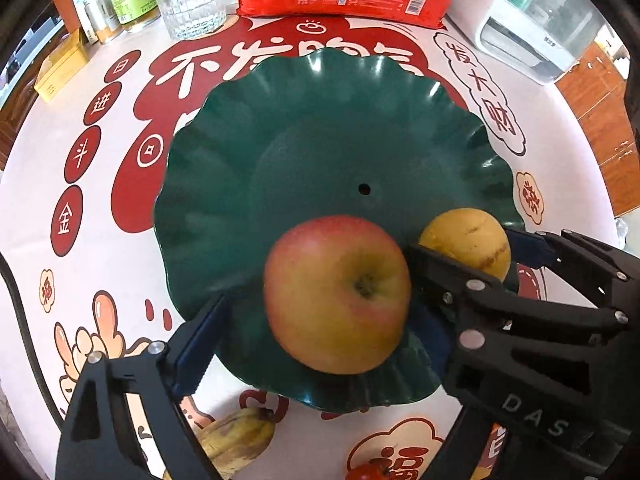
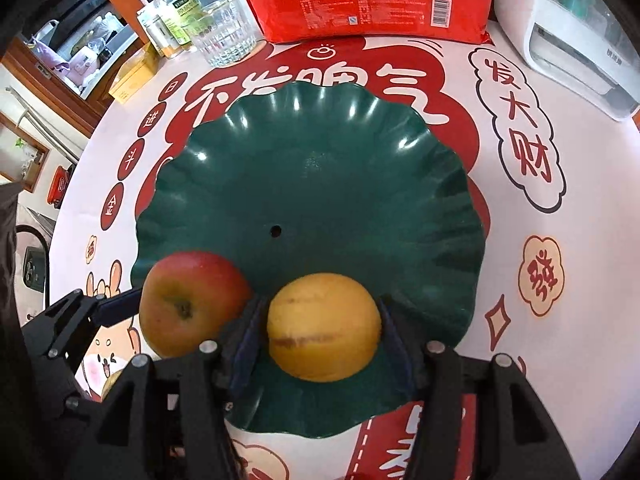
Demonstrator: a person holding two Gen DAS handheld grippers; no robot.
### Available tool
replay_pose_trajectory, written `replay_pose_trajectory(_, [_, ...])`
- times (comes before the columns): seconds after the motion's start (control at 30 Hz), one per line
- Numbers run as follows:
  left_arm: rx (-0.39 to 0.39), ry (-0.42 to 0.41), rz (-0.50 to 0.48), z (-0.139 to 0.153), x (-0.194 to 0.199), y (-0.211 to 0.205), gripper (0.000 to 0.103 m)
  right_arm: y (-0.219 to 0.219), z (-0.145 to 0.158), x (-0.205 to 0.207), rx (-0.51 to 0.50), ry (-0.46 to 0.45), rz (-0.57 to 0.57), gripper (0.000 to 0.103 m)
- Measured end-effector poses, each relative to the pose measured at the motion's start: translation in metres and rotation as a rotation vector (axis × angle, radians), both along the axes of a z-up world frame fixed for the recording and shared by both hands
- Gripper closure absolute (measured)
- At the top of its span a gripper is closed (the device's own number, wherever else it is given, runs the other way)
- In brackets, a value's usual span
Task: Organize fruits
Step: 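Carry the apple and melon in both tools over the green plate, then lower both fruits onto the plate, open both tools and lift away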
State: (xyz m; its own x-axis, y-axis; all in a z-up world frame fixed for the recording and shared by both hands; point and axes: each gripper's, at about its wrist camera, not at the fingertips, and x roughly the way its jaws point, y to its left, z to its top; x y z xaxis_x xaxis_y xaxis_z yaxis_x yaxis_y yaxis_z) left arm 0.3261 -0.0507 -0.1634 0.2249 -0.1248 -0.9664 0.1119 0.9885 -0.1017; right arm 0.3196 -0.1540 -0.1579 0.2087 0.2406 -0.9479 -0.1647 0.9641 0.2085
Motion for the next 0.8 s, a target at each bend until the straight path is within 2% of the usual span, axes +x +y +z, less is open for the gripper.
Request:
replay_pose_trajectory(0.17, [0.015, 0.0, 0.0, 0.001, -0.003, -0.004, 0.007, 0.001, 0.004, -0.004, -0.009, -0.025, 0.012, 0.043])
replay_pose_trajectory(0.4, [-0.01, -0.012, 0.013, 0.007, -0.011, -0.001, 0.007, -0.003, 0.016, -0.009, 0.012, -0.056, 0.007, 0.042])
replay_pose_trajectory(0.8, [0.002, -0.088, 0.037, 0.04, -0.033, 0.004, 0.007, 0.0, 0.037, -0.024, 0.014, -0.109, 0.021, 0.042])
